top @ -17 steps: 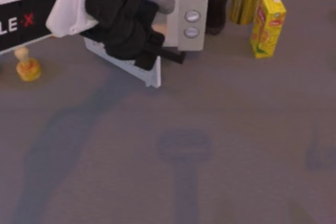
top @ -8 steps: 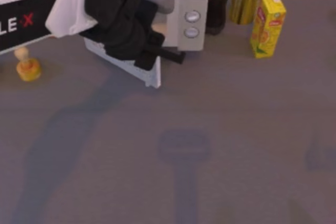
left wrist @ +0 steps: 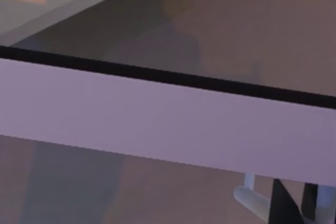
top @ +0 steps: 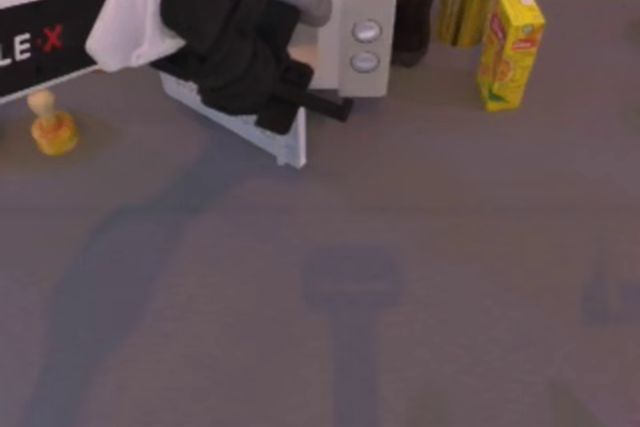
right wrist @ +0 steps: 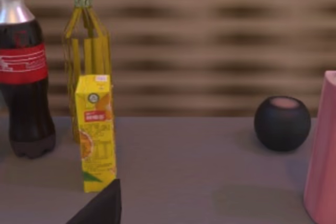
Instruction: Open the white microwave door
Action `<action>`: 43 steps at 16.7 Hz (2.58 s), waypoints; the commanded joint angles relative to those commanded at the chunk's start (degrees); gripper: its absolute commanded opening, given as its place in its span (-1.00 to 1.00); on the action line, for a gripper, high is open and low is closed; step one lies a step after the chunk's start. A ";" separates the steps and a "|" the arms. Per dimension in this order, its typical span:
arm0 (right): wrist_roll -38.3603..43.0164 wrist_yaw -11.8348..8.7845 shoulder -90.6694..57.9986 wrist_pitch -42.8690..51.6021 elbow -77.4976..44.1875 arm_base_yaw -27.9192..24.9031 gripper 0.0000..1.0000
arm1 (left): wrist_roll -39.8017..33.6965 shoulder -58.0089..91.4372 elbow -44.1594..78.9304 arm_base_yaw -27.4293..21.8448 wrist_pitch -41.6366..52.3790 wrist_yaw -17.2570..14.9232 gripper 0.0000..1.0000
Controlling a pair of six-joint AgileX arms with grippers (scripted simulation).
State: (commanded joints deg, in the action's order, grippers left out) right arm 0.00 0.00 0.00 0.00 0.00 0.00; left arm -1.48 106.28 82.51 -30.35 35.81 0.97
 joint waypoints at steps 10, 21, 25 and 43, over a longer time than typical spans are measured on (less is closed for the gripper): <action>0.00 0.00 0.00 0.00 0.00 0.00 1.00 | 0.61 -0.33 -0.57 -0.04 -0.12 -0.82 -1.00; 0.00 0.00 0.00 0.00 0.00 0.00 1.00 | 7.94 -3.87 -4.86 2.60 -0.79 -4.64 -1.00; 0.00 0.00 0.00 0.00 0.00 0.00 1.00 | 7.94 -3.87 -4.86 2.60 -0.79 -4.64 -1.00; 0.00 0.00 0.00 0.00 0.00 0.00 1.00 | 7.92 -3.82 -5.04 2.38 -0.78 -5.09 -1.00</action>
State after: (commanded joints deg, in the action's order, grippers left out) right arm 0.00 0.00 0.00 0.00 0.00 0.00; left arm 6.44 102.46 77.47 -27.97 35.03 -4.12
